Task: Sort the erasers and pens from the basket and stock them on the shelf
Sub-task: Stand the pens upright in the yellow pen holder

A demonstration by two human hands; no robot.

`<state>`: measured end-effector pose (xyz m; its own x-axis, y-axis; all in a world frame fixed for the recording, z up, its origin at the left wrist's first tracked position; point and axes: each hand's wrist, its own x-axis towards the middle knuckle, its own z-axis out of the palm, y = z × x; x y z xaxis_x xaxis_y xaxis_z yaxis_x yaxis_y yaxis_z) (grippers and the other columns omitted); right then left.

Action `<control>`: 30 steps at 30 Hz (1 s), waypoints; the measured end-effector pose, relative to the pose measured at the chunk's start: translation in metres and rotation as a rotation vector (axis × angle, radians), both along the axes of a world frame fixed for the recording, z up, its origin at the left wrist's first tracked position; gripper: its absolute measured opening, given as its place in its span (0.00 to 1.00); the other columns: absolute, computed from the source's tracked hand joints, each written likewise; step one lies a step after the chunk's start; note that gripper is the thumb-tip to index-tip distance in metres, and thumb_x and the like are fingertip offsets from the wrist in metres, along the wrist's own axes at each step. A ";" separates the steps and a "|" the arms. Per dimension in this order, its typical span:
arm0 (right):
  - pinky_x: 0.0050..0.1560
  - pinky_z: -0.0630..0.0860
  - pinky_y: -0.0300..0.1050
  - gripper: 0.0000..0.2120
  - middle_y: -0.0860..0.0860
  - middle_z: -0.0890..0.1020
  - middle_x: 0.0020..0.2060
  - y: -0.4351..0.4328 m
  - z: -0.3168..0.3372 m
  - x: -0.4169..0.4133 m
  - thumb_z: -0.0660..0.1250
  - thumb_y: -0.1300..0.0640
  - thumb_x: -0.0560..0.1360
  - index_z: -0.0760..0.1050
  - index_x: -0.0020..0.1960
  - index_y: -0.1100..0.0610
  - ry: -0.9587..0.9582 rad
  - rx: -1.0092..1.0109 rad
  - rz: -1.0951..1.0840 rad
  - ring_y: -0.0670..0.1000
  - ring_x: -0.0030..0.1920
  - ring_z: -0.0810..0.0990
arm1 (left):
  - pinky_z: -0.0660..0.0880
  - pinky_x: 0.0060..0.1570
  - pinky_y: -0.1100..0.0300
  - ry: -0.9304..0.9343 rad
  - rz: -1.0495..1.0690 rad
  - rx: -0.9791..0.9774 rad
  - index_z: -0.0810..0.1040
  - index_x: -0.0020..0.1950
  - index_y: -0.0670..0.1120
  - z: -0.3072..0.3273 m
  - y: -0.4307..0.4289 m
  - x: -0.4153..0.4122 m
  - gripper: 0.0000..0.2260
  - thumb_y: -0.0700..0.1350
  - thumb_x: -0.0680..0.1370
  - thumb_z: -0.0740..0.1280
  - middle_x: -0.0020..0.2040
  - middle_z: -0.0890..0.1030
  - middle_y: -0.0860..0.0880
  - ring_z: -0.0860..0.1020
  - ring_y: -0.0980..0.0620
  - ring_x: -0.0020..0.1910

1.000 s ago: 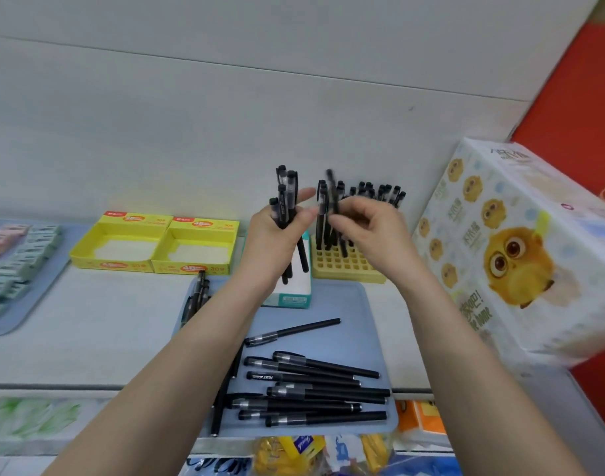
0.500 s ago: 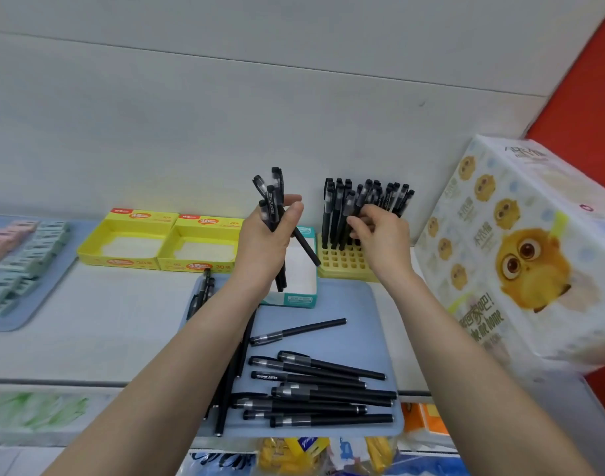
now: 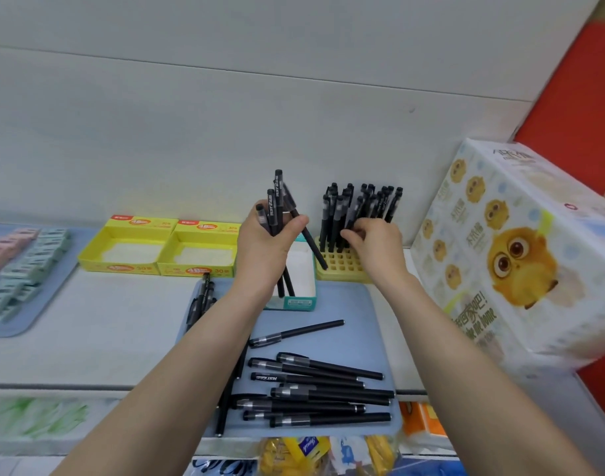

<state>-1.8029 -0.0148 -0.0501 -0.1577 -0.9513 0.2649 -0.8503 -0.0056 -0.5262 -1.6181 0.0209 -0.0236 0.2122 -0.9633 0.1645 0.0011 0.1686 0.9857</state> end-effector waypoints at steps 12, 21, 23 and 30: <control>0.45 0.76 0.36 0.09 0.49 0.85 0.48 0.050 0.072 0.019 0.68 0.61 0.77 0.80 0.57 0.56 -0.702 -0.087 0.490 0.45 0.49 0.84 | 0.69 0.36 0.75 -0.099 -0.222 -0.074 0.83 0.50 0.44 0.013 0.000 -0.022 0.05 0.40 0.75 0.72 0.33 0.81 0.60 0.77 0.67 0.33; 0.49 0.80 0.55 0.09 0.46 0.84 0.40 0.024 0.045 -0.022 0.64 0.52 0.78 0.80 0.54 0.51 -0.275 -0.255 0.021 0.49 0.42 0.83 | 0.68 0.32 0.62 0.017 -0.182 -0.034 0.73 0.51 0.51 0.007 -0.002 -0.013 0.03 0.48 0.80 0.65 0.31 0.71 0.58 0.69 0.56 0.29; 0.49 0.80 0.55 0.10 0.47 0.84 0.41 0.020 0.038 -0.020 0.63 0.53 0.79 0.80 0.56 0.52 -0.287 -0.240 0.024 0.48 0.41 0.83 | 0.66 0.28 0.62 0.046 -0.153 -0.031 0.68 0.48 0.50 0.008 -0.001 -0.012 0.05 0.48 0.81 0.64 0.32 0.71 0.55 0.69 0.55 0.27; 0.42 0.74 0.29 0.09 0.45 0.83 0.41 0.007 0.040 -0.015 0.63 0.55 0.80 0.80 0.56 0.53 -0.211 -0.227 0.055 0.43 0.41 0.83 | 0.69 0.35 0.61 0.054 -0.157 -0.071 0.73 0.44 0.47 0.004 -0.003 -0.007 0.10 0.49 0.82 0.60 0.32 0.73 0.54 0.69 0.55 0.31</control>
<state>-1.8181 -0.0077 -0.0100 -0.1812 -0.8803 0.4385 -0.7179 -0.1863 -0.6707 -1.6253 0.0175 -0.0196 0.0706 -0.9716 0.2258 0.0859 0.2315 0.9690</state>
